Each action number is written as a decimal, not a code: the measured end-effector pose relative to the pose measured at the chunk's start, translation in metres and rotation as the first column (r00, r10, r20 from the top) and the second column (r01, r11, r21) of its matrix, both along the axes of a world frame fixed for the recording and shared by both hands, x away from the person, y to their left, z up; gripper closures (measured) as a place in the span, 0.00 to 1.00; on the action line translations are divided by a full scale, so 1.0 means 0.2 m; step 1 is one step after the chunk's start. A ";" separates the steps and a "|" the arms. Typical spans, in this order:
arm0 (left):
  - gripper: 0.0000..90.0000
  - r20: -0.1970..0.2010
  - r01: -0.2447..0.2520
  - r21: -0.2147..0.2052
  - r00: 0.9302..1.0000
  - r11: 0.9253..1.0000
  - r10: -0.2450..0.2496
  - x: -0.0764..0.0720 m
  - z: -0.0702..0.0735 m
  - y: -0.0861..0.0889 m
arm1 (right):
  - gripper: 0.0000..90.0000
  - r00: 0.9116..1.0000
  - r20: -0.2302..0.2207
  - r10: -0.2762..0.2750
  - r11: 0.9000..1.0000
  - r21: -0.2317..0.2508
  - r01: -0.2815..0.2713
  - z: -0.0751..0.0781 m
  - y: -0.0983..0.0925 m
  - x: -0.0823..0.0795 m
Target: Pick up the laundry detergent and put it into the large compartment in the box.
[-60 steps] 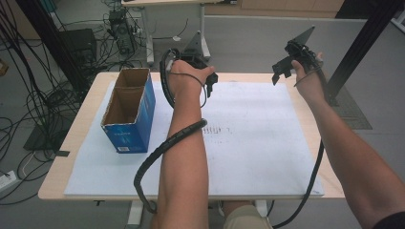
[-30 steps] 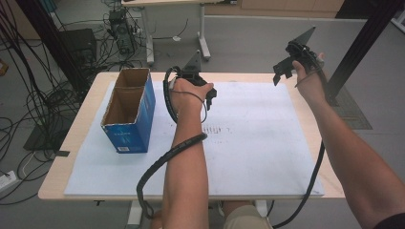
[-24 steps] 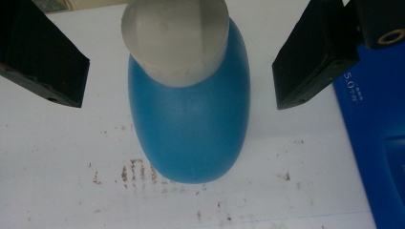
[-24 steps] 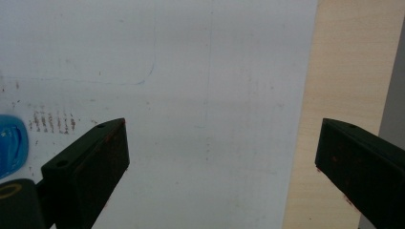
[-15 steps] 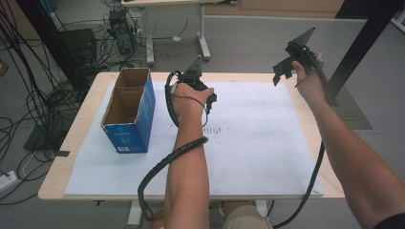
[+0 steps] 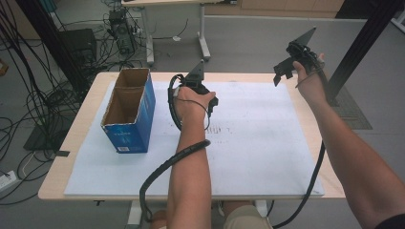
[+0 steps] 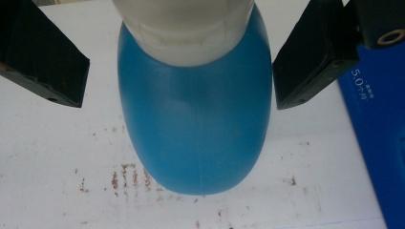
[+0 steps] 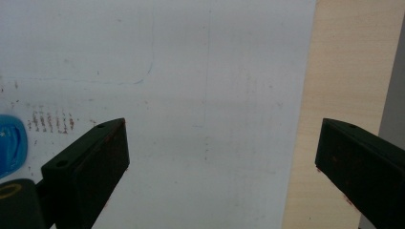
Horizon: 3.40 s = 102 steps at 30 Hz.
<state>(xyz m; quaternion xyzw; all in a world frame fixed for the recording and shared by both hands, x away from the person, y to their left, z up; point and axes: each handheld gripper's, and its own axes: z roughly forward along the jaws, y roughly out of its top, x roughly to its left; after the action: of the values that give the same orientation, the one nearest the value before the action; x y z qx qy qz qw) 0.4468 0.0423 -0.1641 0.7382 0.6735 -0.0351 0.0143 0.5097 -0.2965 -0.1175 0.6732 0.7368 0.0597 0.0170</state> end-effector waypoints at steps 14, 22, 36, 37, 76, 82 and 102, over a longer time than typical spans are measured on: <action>0.07 0.004 0.001 0.006 1.000 1.000 -0.001 0.00 0.00 -0.01 | 0.05 1.000 0.000 0.000 1.000 -0.001 0.000 -0.01 0.01 0.00; 0.07 0.006 0.006 0.010 1.000 1.000 -0.006 0.00 0.00 -0.01 | 0.05 1.000 -0.001 0.000 1.000 0.001 0.000 -0.01 0.00 0.00; 0.07 0.006 0.004 0.012 1.000 1.000 -0.004 0.00 0.01 0.00 | 0.05 1.000 -0.001 0.002 1.000 -0.001 -0.002 -0.01 0.01 0.01; 0.07 0.007 0.003 0.012 1.000 1.000 -0.003 0.00 0.01 0.00 | 0.05 1.000 -0.003 -0.001 1.000 0.000 0.001 -0.01 0.01 0.01; 0.09 0.017 0.008 0.025 1.000 1.000 -0.008 -0.01 0.02 -0.01 | 0.05 1.000 -0.003 0.003 1.000 -0.002 -0.003 -0.01 0.02 0.00; 0.10 0.021 0.006 0.029 1.000 1.000 -0.006 -0.01 0.02 -0.01 | 0.05 1.000 -0.001 0.007 1.000 -0.002 -0.007 -0.01 0.03 0.00; 0.20 0.028 0.015 0.041 0.999 0.999 -0.016 -0.02 0.03 -0.01 | 0.05 1.000 -0.004 0.003 1.000 -0.001 -0.003 -0.01 0.02 0.00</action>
<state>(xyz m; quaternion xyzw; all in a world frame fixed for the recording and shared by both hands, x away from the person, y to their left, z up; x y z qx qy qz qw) 0.4421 0.0406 -0.1590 0.7439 0.6682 -0.0111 0.0086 0.5103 -0.2918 -0.1196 0.6720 0.7381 0.0581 0.0157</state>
